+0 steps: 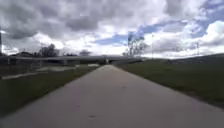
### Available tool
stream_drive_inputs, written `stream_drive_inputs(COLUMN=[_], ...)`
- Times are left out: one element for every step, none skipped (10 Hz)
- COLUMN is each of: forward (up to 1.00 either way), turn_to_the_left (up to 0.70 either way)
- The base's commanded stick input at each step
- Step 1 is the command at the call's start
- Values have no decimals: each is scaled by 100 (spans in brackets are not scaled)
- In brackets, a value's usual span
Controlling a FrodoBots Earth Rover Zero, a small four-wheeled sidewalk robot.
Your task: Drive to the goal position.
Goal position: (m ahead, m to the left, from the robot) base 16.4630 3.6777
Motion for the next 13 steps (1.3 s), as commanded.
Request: stream_drive_inputs(forward=[100,100,100,100,100,100,100,100,100,100,100,100,100], turn_to_the_left=[0,0,0,0,0,0,0,0,0,0,0,0,0])
